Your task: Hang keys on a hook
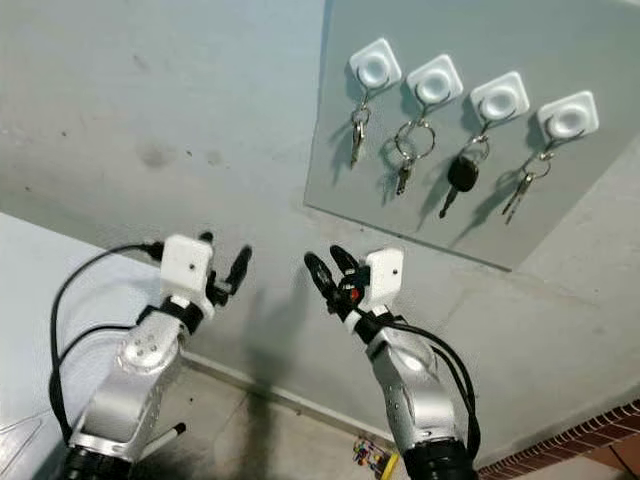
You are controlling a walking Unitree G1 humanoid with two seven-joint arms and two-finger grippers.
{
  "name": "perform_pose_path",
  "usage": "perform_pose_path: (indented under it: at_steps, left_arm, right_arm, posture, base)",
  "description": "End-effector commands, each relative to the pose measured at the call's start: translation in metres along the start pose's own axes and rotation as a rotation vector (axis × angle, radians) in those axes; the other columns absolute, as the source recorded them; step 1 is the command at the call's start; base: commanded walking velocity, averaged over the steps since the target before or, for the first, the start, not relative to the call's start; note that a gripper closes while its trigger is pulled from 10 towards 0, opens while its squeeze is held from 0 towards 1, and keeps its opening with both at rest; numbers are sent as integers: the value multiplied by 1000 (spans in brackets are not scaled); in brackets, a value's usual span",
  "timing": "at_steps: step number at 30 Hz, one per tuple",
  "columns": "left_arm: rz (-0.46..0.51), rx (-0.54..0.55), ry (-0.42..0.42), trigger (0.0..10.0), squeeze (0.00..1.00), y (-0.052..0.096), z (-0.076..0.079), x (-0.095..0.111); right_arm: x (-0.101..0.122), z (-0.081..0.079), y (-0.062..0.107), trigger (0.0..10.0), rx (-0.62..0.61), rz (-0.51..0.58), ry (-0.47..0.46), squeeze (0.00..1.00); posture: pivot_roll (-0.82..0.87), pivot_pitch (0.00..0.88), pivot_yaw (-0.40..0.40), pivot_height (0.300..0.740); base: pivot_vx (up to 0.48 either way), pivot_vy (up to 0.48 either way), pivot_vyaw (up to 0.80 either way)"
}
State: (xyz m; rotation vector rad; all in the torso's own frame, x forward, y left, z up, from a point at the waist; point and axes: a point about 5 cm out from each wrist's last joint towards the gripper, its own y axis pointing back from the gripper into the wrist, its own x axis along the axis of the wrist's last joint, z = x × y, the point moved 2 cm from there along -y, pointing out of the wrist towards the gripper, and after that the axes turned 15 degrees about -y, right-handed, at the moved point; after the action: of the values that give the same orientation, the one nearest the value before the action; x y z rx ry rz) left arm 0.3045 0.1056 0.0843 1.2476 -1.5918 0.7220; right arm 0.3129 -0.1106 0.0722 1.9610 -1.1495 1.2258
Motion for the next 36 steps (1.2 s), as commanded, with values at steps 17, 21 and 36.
perform_pose_path:
  at_steps: [17, 21, 36]
  left_arm:
    - [-317, -186, 140, 10000, 0, 22, 60, -101]
    - [-476, -215, 137, 10000, 0, 46, 68, -135]
    - [-798, -159, 233, 10000, 0, 109, 70, -189]
  right_arm:
    - [-94, 56, 55, 10000, -290, -395, 139, 0]
    - [-123, 65, 84, 10000, -399, -566, 175, 0]
    - [-170, 57, 132, 10000, -415, -845, 168, 0]
  posture:
    - [-112, 0, -38, 740]
    - [-134, 0, -5, 740]
    - [-172, 0, 14, 740]
  base:
    - [0, 0, 0]
    - [0, 0, 0]
    - [0, 0, 0]
